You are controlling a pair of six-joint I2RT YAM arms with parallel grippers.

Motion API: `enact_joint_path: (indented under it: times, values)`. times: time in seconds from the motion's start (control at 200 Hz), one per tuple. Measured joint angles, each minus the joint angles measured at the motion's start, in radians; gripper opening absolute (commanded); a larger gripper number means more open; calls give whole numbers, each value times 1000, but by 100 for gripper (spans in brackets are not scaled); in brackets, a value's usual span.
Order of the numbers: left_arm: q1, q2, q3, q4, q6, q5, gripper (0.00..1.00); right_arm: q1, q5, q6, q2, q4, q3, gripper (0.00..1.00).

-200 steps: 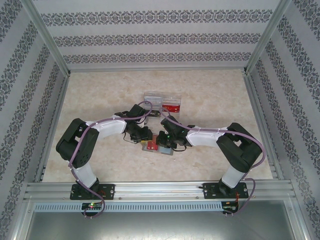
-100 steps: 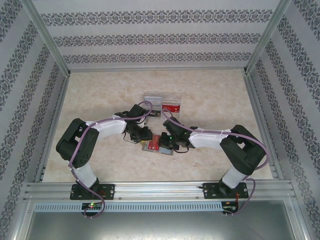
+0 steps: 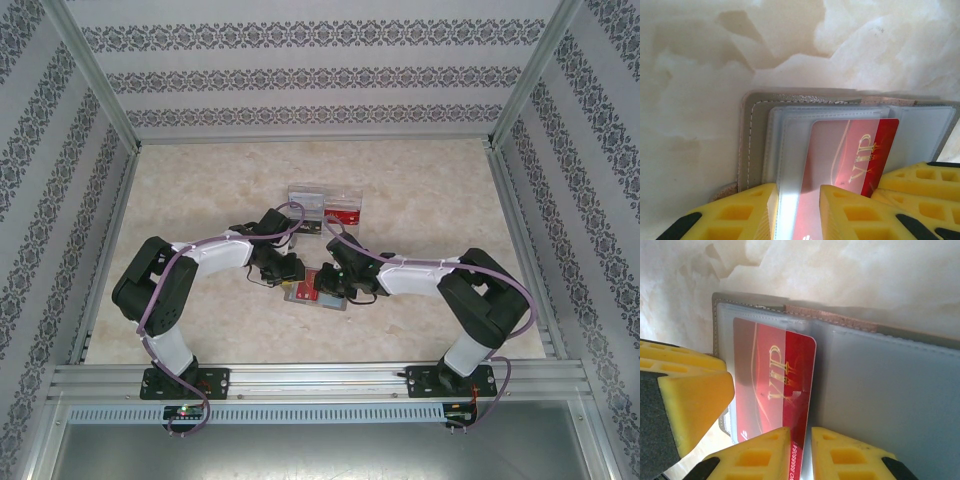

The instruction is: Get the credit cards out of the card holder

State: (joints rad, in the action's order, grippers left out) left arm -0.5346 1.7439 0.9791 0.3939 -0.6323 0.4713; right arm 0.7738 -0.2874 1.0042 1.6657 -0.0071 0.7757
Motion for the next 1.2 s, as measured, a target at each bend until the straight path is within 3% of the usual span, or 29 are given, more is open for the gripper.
enact_joint_path:
  times: [0.205,0.355,0.475,0.929,1.199]
  values:
    - [0,0,0,0,0,0,29,0,-10,14,12,16,0,19]
    - [0,0,0,0,0,0,29,0,-16,23,15,26,0,5]
    - [0,0,0,0,0,0,29,-10,-22,26,14,36,-8,0]
    - [-1,0,0,1,1,-2,29,-72,-38,18,-92,61,-126,0]
    - [-1,0,2,2,2,-3,29,-142,-44,-42,-244,2,-184,0]
